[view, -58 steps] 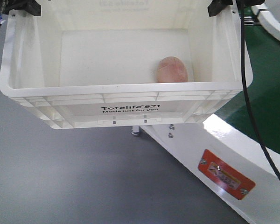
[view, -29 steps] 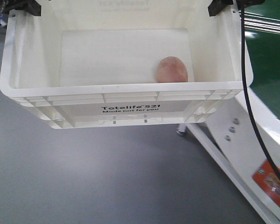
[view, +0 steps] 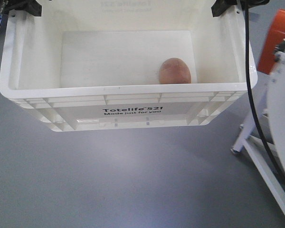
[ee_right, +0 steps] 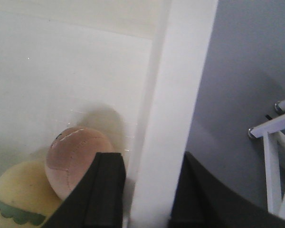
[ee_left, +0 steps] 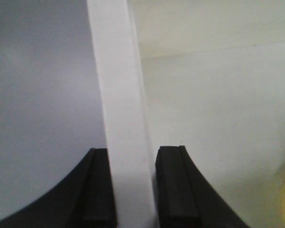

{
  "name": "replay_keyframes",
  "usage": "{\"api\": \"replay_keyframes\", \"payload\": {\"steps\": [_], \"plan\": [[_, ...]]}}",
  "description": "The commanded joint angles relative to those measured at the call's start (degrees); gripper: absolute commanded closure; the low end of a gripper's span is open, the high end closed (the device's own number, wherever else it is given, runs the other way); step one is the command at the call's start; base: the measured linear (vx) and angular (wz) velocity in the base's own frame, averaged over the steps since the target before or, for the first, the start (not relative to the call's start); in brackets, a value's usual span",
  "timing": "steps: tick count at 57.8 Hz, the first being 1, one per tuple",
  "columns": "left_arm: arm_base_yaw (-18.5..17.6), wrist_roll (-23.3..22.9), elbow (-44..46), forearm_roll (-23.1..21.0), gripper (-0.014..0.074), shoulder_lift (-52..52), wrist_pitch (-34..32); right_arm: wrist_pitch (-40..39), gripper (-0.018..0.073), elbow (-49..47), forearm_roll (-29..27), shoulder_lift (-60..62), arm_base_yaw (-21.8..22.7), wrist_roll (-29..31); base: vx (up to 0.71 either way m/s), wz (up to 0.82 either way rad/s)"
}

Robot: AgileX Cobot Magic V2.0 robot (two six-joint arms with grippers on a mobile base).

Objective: Place moving items into box and shelve
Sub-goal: 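Hold the crate with both grippers while the base drives away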

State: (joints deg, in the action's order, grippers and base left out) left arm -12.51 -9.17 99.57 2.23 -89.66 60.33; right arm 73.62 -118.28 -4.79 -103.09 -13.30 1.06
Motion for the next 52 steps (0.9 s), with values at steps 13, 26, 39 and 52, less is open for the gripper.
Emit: {"api": "replay_keyframes", "payload": {"steps": [13,26,39,52], "plan": [[-0.7,0.7,2.0,-1.0,0.0596,3.2,-8.0,-3.1,0.0564,-2.4,-1.6,4.0,0.0,1.0,0.08,0.46],[-0.7,0.7,2.0,-1.0,0.0596,3.2,-8.0,-3.1,0.0564,-2.4,-1.6,4.0,0.0,1.0,0.13,0.49],[-0.7,0.7,2.0,-1.0,0.0596,3.2,-8.0,-3.1,0.0564,-2.4,-1.6,4.0,0.0,1.0,0.16,0.59],[-0.7,0.7,2.0,-1.0,0.0596,3.2,-8.0,-3.2,0.0564,-2.4,-1.6,4.0,0.0,1.0,0.18,0.63]]}}
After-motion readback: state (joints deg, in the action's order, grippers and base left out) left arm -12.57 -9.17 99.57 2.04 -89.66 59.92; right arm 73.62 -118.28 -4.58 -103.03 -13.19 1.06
